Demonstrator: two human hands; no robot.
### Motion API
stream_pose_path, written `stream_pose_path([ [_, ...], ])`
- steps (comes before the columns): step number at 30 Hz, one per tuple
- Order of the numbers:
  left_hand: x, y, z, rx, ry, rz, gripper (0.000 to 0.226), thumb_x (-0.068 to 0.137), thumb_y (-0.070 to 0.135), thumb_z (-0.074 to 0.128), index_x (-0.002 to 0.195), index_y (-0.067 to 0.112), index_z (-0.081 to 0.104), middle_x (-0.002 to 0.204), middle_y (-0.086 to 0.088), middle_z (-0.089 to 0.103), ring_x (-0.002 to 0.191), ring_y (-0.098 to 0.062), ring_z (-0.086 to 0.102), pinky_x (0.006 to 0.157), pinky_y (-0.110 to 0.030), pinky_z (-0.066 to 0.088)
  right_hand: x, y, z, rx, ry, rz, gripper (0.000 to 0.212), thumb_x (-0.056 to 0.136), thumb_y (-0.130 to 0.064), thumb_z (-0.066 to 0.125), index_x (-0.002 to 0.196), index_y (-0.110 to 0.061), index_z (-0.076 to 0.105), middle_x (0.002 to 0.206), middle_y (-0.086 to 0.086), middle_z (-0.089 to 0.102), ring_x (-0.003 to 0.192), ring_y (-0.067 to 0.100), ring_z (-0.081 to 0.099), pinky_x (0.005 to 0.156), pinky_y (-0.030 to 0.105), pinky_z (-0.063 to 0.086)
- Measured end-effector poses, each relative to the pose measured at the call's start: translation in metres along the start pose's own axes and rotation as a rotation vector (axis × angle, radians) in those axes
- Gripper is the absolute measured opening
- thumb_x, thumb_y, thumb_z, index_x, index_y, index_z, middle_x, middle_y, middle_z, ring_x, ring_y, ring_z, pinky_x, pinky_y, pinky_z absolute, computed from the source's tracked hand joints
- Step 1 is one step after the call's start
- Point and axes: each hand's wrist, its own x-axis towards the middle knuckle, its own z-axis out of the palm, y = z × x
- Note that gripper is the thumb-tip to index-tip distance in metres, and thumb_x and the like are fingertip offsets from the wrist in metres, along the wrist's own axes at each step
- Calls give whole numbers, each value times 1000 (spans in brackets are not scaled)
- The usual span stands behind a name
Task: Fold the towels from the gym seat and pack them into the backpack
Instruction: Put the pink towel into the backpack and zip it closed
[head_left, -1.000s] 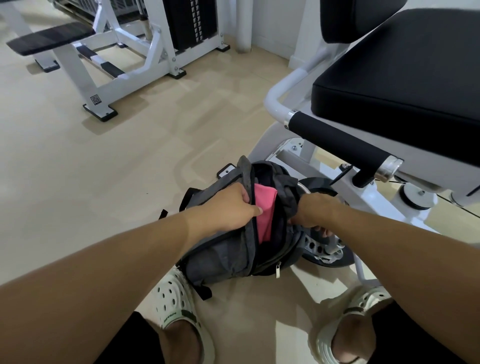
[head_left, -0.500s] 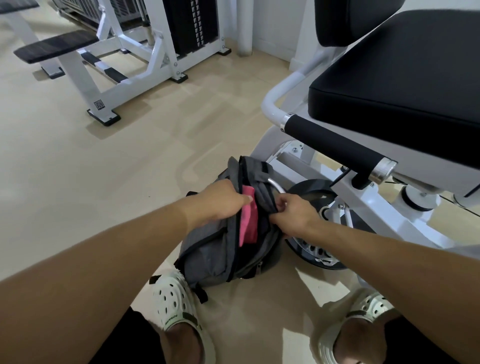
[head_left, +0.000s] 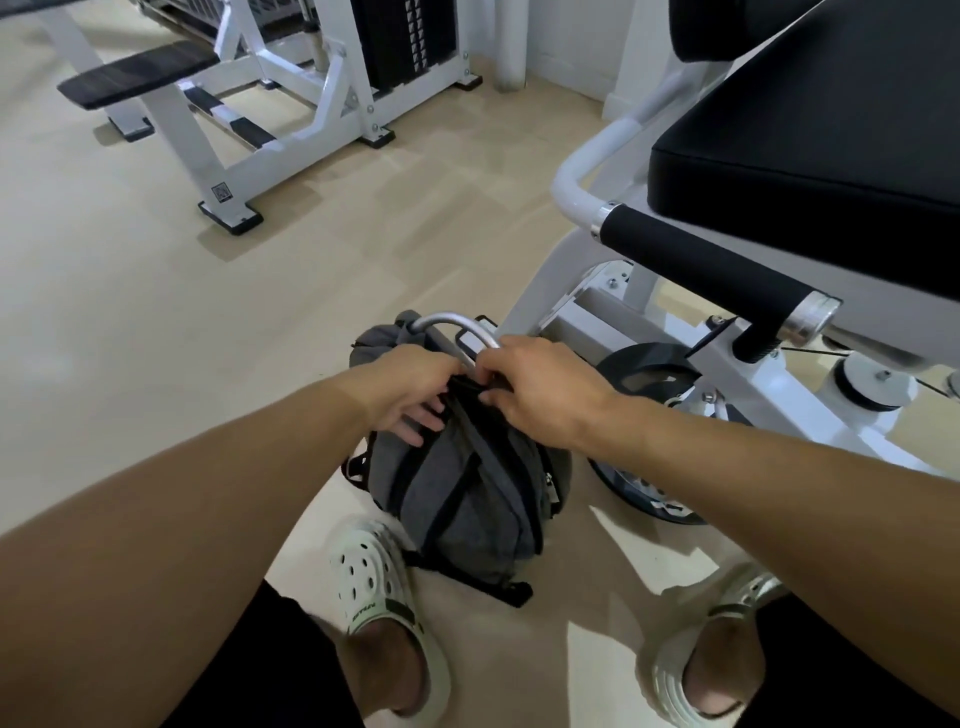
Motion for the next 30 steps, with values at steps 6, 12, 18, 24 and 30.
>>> stream_pose_path([
  [6, 13, -1, -13, -196, 133, 68, 26, 100, 24, 47, 117, 8, 57, 110, -14, 68, 89, -34, 72, 82, -49, 61, 13, 2, -16, 208, 103, 7, 25, 97, -16, 64, 121, -22, 67, 120, 3, 61, 92, 18, 61, 88, 33, 50],
  [12, 24, -13, -52, -232, 209, 46, 17, 102, 19, 45, 114, 11, 55, 101, -12, 65, 85, -30, 68, 86, -52, 58, -9, 30, 4, 23, -232, 242, 13, 94, -17, 60, 97, -15, 73, 98, 5, 74, 93, 24, 69, 74, 33, 54],
  [18, 30, -17, -57, -296, 182, 22, 18, 103, 19, 49, 116, 9, 55, 102, -15, 64, 88, -29, 67, 80, -53, 59, -28, 37, 97, 121, -521, 330, 37, 94, -42, 64, 101, -8, 75, 104, 9, 73, 100, 26, 66, 89, 37, 55],
  [24, 33, -17, -55, -311, 128, 20, 24, 103, 16, 44, 123, 7, 55, 105, -17, 64, 88, -30, 68, 72, -49, 59, -24, 33, 123, 223, -430, 426, 31, 91, -33, 62, 90, -4, 73, 94, 15, 74, 92, 33, 69, 83, 42, 59],
  [30, 36, -18, -59, -317, 104, 37, 32, 105, 15, 41, 133, 3, 51, 100, -21, 64, 84, -36, 70, 71, -46, 60, -22, 30, 128, 491, -341, 631, 16, 72, -8, 60, 84, 0, 67, 85, 22, 75, 79, 34, 75, 70, 47, 65],
])
